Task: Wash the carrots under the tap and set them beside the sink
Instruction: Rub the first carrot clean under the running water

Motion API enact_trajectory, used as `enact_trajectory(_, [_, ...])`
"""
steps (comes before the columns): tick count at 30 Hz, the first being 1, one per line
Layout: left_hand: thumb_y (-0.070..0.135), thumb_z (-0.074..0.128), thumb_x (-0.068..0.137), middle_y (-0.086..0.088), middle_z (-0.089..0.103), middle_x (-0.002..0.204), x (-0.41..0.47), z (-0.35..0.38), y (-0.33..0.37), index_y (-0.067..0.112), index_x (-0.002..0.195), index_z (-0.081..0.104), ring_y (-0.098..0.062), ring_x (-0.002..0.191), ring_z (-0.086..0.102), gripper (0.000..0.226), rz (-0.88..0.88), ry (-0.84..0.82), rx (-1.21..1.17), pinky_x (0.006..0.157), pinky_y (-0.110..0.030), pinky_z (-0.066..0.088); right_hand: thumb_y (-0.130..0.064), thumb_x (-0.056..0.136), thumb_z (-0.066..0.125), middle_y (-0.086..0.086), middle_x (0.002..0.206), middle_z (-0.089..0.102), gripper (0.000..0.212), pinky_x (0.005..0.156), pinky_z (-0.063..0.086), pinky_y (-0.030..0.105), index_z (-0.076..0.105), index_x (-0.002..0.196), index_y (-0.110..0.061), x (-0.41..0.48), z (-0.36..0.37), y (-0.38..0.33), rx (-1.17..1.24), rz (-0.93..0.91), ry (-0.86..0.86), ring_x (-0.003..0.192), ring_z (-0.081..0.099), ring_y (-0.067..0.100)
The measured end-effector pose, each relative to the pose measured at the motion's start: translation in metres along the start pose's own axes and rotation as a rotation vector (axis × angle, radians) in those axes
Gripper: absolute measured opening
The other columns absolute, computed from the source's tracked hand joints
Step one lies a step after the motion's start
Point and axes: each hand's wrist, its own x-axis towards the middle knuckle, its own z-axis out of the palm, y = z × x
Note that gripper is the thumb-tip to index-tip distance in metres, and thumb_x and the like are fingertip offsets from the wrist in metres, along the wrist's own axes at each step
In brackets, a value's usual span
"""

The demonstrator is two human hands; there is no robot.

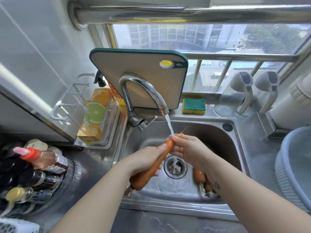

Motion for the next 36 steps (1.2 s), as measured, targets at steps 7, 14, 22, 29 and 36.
enact_trajectory(7, [0.028,0.059,0.085,0.006,0.062,0.102,0.025,0.01,0.013,0.03,0.122,0.047,-0.016,0.088,0.061,0.039,0.292,0.31,0.652,0.072,-0.029,0.047,-0.022,0.087,0.068,0.017,0.075,0.064,0.017,0.074,0.059,0.03,0.066,0.08,-0.006,0.01,-0.014,-0.017,-0.193,-0.193,0.371,0.071,0.064,0.022])
enact_trajectory(14, [0.064,0.051,0.083,0.006,0.064,0.089,0.045,-0.005,0.012,0.03,0.092,0.056,-0.02,0.084,0.06,0.036,0.293,0.472,0.797,0.069,-0.032,0.045,-0.033,0.091,0.061,0.012,0.081,0.068,0.029,0.058,0.055,0.027,0.064,0.088,-0.005,0.002,-0.039,-0.026,-0.201,-0.15,0.489,0.06,0.066,0.013])
enact_trajectory(22, [0.056,0.03,0.095,0.002,0.064,0.081,0.058,-0.001,0.015,0.022,0.076,0.058,-0.02,0.083,0.059,0.048,0.373,0.243,0.751,0.078,-0.036,0.048,-0.053,0.084,0.058,-0.002,0.129,0.053,0.061,0.105,0.03,0.037,0.042,0.137,-0.027,-0.016,-0.047,-0.027,-1.866,-0.625,0.16,0.122,0.045,0.022])
enact_trajectory(29, [0.045,0.06,0.087,0.01,0.069,0.081,0.049,-0.009,0.025,0.028,0.088,0.072,-0.008,0.075,0.063,0.021,0.366,0.13,0.449,0.068,-0.024,0.048,-0.059,0.091,0.041,0.001,0.09,0.061,0.042,0.063,0.037,0.033,0.047,0.103,-0.019,-0.013,-0.044,-0.038,-2.012,-0.503,-0.051,0.087,0.062,0.028])
enact_trajectory(36, [0.022,0.066,0.087,0.001,0.063,0.111,0.053,-0.008,0.014,0.028,0.101,0.066,-0.011,0.089,0.065,0.015,0.368,0.101,-0.056,0.078,-0.029,0.057,-0.066,0.087,0.04,0.0,0.069,0.056,0.056,0.064,0.042,0.035,0.057,0.081,-0.013,-0.019,-0.059,-0.044,-1.685,-0.195,0.048,0.07,0.055,0.023])
